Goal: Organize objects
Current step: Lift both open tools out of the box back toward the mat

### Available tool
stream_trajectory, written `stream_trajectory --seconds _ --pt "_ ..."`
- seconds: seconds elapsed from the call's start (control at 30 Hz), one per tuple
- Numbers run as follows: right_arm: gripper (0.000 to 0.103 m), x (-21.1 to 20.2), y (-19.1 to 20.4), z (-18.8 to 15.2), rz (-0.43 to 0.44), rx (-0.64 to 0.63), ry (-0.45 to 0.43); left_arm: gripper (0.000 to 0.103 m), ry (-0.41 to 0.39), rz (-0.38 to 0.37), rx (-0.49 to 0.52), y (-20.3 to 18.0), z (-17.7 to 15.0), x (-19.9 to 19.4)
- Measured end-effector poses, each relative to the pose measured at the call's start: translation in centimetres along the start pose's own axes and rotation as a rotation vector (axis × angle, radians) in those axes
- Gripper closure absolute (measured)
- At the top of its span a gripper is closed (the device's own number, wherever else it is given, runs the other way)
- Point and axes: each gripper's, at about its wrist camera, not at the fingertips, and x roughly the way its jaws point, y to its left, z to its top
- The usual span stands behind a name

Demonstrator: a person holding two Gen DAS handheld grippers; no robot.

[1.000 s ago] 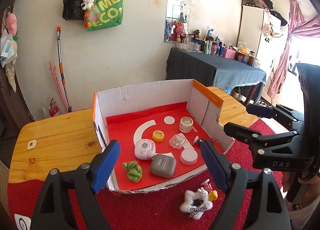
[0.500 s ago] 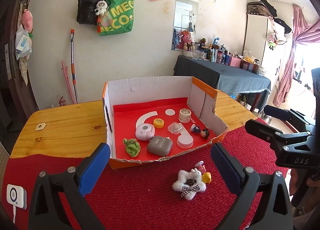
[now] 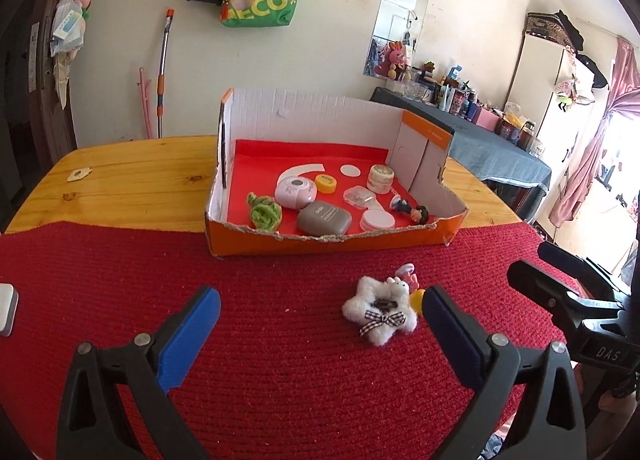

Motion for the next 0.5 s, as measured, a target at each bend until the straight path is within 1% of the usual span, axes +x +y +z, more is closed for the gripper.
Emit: stream_trajectory --seconds 0.1,0.23,0.5 --pt "0.005 0.8 -0.5 -1.3 0.000 0.025 0.031 0.000 0.035 0.016 -0.007 0.1 -1.2 0.9" --pt "0.005 1.6 -0.9 -2.7 -0.038 0.024 0.057 0.000 0.072 0.033 -0.010 0.0 -2.3 1.8" --pt "0.005 2.6 -1.6 -3.9 -0.035 0.031 0.093 0.000 0.127 0.034 -0.009 -0.7 -2.7 3.4"
